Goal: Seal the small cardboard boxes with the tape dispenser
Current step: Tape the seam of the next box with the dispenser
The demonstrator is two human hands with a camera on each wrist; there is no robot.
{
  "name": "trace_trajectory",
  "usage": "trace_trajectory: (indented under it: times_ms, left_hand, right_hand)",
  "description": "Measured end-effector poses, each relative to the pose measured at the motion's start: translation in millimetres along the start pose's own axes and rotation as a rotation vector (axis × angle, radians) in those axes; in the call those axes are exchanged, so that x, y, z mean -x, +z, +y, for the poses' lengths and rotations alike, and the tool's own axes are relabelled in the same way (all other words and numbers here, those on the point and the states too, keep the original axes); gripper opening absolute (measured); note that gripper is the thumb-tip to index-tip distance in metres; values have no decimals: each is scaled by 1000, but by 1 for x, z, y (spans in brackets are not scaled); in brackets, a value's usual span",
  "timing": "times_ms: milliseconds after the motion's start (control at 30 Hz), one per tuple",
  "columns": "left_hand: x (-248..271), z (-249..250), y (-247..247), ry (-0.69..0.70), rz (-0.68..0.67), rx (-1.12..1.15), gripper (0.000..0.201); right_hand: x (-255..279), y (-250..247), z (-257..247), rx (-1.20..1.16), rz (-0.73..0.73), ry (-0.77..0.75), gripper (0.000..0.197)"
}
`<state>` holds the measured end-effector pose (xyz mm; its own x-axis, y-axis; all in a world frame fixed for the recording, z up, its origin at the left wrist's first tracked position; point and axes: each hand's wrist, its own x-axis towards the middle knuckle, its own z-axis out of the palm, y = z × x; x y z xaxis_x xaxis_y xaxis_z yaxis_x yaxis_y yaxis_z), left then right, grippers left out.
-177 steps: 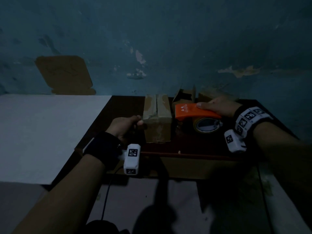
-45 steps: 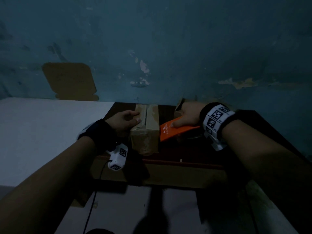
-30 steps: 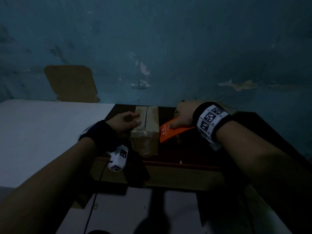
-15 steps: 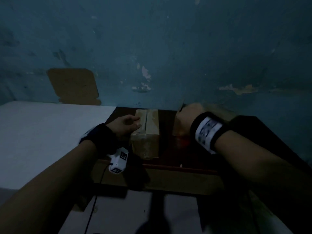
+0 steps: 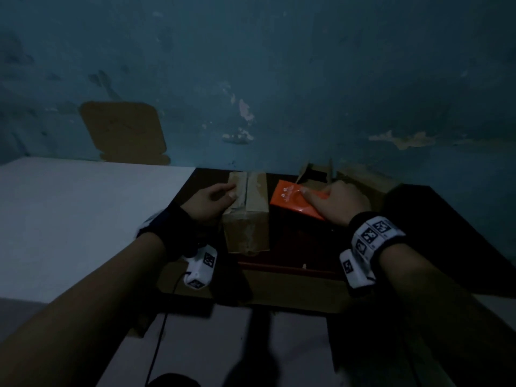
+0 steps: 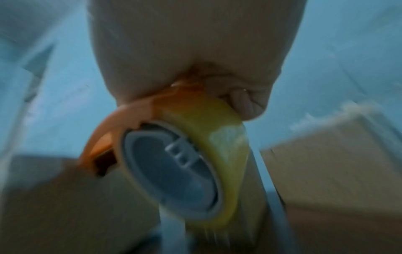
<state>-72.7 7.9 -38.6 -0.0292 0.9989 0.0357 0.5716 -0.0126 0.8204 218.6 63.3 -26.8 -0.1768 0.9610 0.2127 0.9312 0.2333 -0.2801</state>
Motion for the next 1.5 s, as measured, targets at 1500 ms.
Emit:
trace_trajectory:
  times_ms: [1500]
  left_hand:
    - [44, -24, 18, 59, 14, 378, 26]
  right_hand:
    - [36, 83, -68, -1275, -126, -50, 31]
